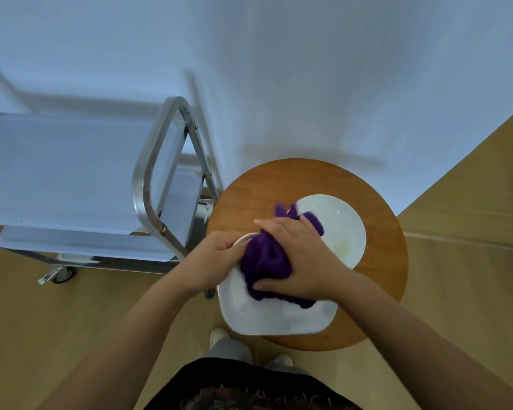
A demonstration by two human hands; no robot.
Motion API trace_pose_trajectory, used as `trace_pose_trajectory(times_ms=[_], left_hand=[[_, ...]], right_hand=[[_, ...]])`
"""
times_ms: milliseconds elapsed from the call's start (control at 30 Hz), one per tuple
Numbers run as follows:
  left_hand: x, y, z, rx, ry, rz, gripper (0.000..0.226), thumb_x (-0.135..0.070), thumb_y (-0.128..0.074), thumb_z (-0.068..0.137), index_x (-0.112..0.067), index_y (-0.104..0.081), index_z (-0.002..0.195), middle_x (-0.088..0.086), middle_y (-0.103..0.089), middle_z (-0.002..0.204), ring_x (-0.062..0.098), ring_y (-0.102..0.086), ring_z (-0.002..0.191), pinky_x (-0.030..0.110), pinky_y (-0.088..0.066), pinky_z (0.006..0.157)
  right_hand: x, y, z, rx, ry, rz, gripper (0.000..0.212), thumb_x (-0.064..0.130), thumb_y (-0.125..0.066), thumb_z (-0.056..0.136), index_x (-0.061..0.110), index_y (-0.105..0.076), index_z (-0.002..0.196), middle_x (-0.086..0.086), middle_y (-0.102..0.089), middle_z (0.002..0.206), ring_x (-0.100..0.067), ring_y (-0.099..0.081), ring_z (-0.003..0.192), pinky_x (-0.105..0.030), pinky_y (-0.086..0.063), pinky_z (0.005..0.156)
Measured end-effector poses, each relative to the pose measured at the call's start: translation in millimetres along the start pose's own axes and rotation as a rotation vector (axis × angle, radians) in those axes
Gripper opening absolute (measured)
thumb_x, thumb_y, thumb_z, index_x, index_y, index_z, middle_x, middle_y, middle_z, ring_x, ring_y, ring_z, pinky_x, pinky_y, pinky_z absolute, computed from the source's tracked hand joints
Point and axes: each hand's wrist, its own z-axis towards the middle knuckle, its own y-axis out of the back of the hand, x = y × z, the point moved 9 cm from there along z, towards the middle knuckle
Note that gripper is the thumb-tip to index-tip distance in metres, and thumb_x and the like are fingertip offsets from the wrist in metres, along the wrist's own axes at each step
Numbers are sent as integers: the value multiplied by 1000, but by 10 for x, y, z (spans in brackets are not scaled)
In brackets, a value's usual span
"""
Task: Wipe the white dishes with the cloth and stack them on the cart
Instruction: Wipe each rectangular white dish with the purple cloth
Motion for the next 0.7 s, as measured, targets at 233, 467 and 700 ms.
trace_pose_trajectory(times_ms=[233, 467, 700], left_hand=[[-245, 160, -248, -94, -153, 55, 39, -39, -41, 92, -13, -70, 94, 7, -68, 78, 23, -65, 71, 27, -52, 61], [-176, 499, -278, -519, -144, -210, 26, -22, -49, 96, -21, -69, 79, -10, -65, 62, 1, -59, 57, 12, -48, 51], [24, 319, -296, -751, -35, -419, 27, -25, -49, 97, -17, -61, 75, -15, -60, 54, -2, -59, 52, 10, -44, 44]], right_hand=[[-550, 211, -134, 178, -275, 458, 26, 28, -75, 77, 40, -60, 95, 17, -67, 91, -1, -62, 89, -13, -49, 68], [-944, 234, -488, -395, -692, 1214, 29, 14, -71, 78, 25, -60, 102, -1, -70, 93, -24, -65, 92, -37, -56, 70], [-791, -266, -744, -787, -1026, 1649, 30, 25, -73, 79, 27, -57, 105, -2, -67, 100, -25, -64, 93, -46, -56, 79]])
